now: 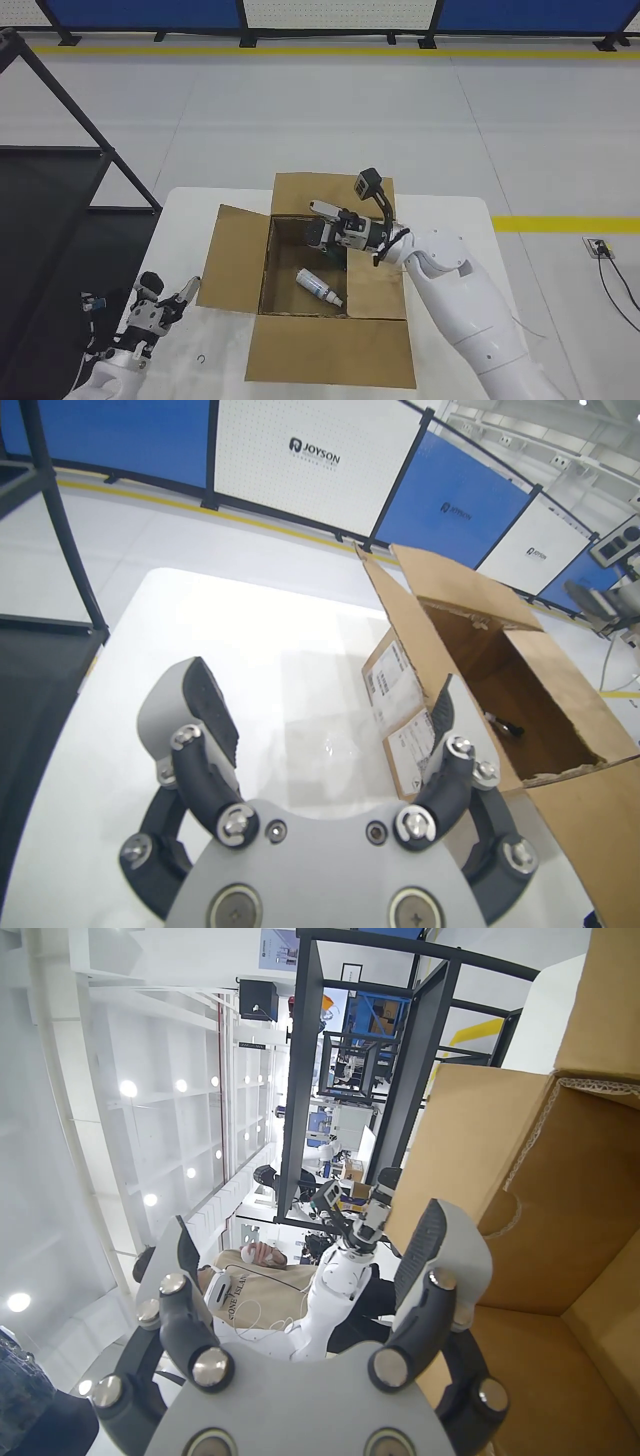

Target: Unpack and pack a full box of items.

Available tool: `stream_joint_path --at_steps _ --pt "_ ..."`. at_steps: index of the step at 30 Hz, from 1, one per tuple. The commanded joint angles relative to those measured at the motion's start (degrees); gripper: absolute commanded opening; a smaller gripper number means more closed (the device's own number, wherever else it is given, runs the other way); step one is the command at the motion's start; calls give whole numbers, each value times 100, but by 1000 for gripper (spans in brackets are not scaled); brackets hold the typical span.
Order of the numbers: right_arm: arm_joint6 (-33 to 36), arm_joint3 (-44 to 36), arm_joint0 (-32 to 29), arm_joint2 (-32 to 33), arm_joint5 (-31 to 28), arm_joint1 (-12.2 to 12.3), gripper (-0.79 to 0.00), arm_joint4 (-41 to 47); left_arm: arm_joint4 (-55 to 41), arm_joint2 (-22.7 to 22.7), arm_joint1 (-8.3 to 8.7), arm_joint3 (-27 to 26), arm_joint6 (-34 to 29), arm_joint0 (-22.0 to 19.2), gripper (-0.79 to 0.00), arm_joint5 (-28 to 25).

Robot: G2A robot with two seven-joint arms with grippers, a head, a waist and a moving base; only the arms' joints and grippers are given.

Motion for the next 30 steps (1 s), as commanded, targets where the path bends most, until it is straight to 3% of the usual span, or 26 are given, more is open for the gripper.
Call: stream_joint_path --at_steps 1,9,16,23,30 --pt "55 -51 -51 62 -2 32 0 -53 -9 -156 5 -215 62 95 0 -29" --pt "302 -470 -444 632 142 284 0 -521 -499 -743 22 -1157 89 344 0 -384" --pt "194 -1212 -1099 1309 305 512 0 -720 -635 -558 46 -1716 -435 248 0 -689" --pt "156 -2077 -1858 1941 356 701 0 -843 -513 649 63 -1809 -1423 -497 0 -759" --pt "153 -2681 -2665 2501 373 865 0 -1043 -432 2262 -4 -1234 -2633 -1686 0 -461"
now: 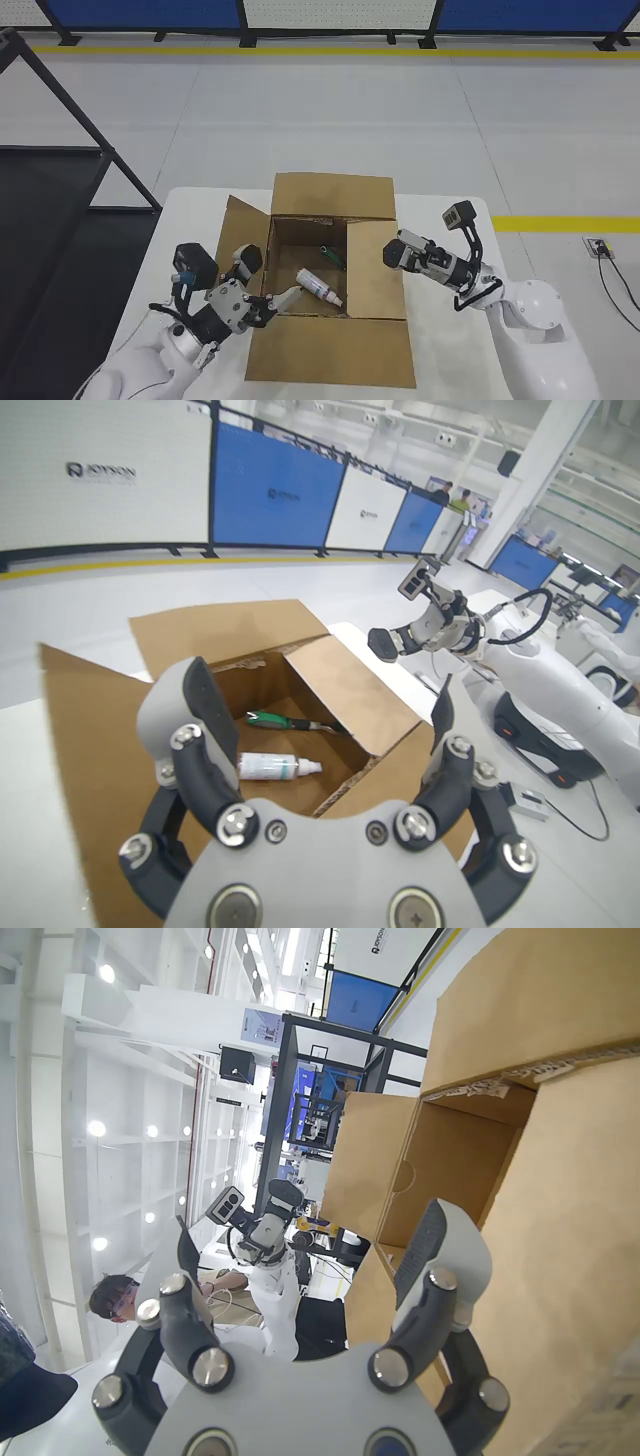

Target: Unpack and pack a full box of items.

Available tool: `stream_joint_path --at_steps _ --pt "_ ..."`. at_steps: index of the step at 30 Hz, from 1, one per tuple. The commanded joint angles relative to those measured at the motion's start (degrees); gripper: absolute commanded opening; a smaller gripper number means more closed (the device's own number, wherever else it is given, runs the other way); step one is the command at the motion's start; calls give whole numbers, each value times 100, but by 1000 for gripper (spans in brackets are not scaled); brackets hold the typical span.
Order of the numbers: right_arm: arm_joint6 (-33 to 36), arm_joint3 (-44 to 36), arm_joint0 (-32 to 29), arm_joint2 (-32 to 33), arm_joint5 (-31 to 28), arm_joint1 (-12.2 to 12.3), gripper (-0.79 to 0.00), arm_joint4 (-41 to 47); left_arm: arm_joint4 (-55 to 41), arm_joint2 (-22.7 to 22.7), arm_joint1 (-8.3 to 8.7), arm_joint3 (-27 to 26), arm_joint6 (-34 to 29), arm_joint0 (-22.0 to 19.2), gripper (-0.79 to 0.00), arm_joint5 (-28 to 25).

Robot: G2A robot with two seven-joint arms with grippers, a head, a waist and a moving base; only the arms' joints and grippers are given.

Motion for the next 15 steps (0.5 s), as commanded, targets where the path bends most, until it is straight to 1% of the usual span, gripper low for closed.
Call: stream_joint_path --at_steps 1,2,3,12,13,15 --pt "-36 -132 -215 144 40 41 0 -80 119 491 -31 294 -346 -423 0 97" --pt "-61 -185 -309 213 77 60 0 -97 223 664 -44 408 -485 -592 0 118" --pt "-66 -204 -338 233 94 67 0 -126 255 708 -48 441 -517 -643 0 132" --pt "-66 -204 -338 233 94 67 0 -126 255 708 -48 441 -517 -643 0 132" --pt "-66 -204 -338 233 94 67 0 -126 160 709 -53 455 -472 -625 0 168" --pt "-139 -225 -361 228 91 63 0 -62 -381 702 -78 567 -359 -606 0 354"
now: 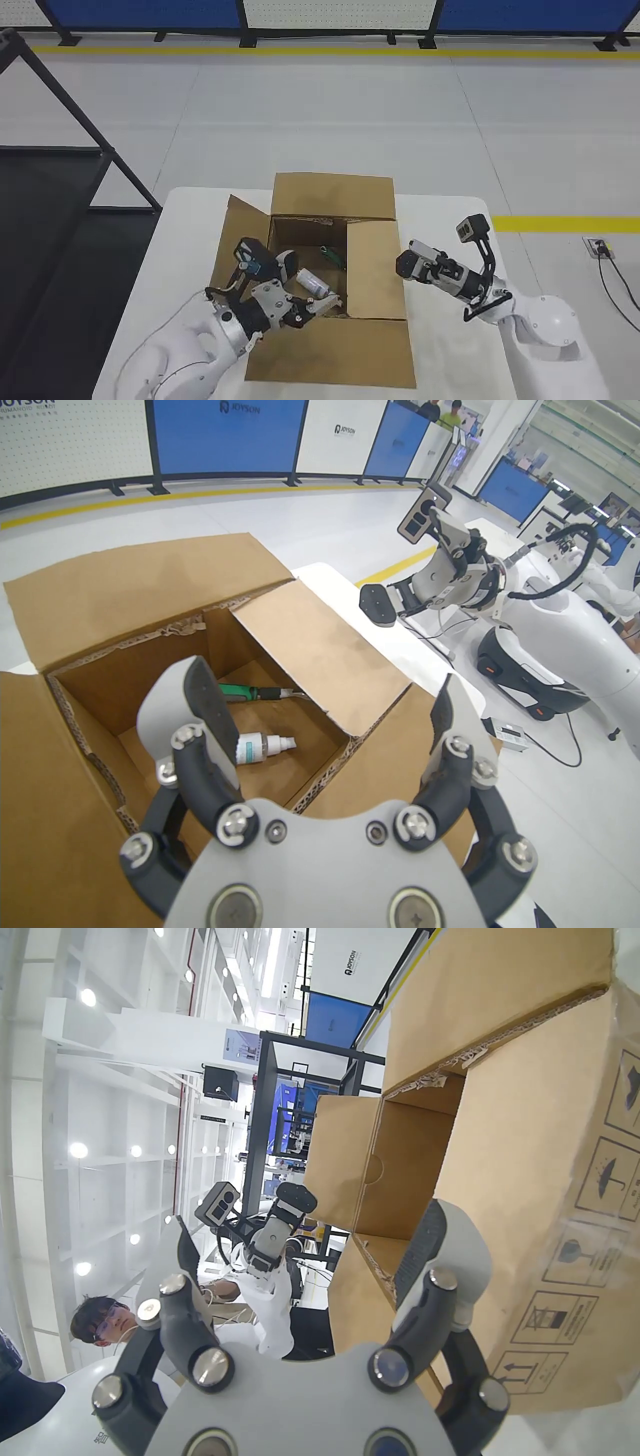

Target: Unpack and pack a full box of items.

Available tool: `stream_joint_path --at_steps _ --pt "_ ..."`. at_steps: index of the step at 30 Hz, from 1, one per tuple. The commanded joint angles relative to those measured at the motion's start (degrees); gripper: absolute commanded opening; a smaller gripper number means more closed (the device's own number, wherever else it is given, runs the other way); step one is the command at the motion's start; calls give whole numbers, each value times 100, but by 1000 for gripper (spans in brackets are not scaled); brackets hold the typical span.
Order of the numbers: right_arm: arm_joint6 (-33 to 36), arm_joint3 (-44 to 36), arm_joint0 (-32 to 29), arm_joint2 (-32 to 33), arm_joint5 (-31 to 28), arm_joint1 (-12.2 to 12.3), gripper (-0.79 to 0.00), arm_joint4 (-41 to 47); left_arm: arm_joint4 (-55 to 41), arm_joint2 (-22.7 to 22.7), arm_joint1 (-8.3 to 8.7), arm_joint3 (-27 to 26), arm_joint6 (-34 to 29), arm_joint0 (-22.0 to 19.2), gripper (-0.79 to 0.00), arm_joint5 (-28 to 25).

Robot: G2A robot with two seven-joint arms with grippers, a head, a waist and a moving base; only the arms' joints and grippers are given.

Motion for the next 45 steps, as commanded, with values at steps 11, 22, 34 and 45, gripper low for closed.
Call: stream_joint_path --at_steps 11,22,34,45 --pt "626 -203 -597 685 -641 141 0 1119 -2662 749 -223 1544 -675 -1159 0 1155" --pt "1220 -303 -1185 1170 -961 292 0 1517 -3478 1709 -536 3048 -1010 -2344 0 1960" --pt "1401 -348 -1139 947 -943 399 0 1273 -4069 2118 -761 3856 -920 -2779 0 1694" --pt "1591 -468 -1139 716 -1081 478 0 1299 -4133 1997 -783 3766 -740 -2679 0 1112"
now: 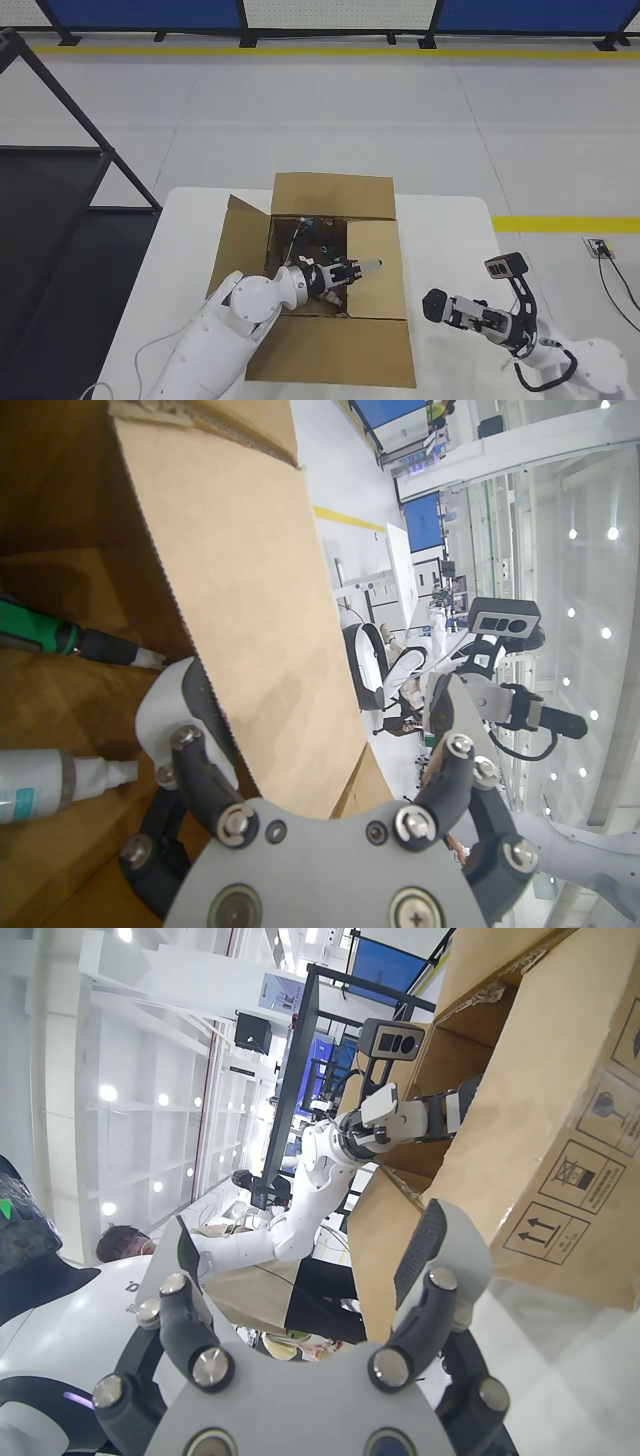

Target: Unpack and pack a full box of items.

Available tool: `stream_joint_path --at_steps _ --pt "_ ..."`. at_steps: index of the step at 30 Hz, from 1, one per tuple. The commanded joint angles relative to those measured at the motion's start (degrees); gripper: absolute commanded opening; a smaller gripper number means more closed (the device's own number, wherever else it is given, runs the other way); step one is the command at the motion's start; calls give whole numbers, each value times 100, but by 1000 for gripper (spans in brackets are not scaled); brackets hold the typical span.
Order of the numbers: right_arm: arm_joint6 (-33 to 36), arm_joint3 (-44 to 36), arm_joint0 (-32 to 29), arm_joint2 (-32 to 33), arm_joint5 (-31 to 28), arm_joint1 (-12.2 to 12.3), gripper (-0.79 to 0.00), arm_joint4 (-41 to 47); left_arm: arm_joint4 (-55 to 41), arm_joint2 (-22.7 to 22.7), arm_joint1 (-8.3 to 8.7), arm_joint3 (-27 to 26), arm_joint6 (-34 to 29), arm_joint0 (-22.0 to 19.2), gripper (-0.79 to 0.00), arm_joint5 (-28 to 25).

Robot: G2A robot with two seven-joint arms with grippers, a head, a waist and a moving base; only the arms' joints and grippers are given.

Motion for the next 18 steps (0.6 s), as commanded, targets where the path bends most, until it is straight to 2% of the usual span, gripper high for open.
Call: stream_joint_path --at_steps 1,10,18 --pt "55 -67 -27 -31 -49 13 0 50 31 -95 25 -126 34 91 0 -133" --pt "178 -402 -106 -138 -112 72 0 277 104 -392 100 -1026 111 438 0 -342" --pt "68 -877 -269 -279 -191 113 0 204 49 -44 -19 -1199 275 245 0 -356"
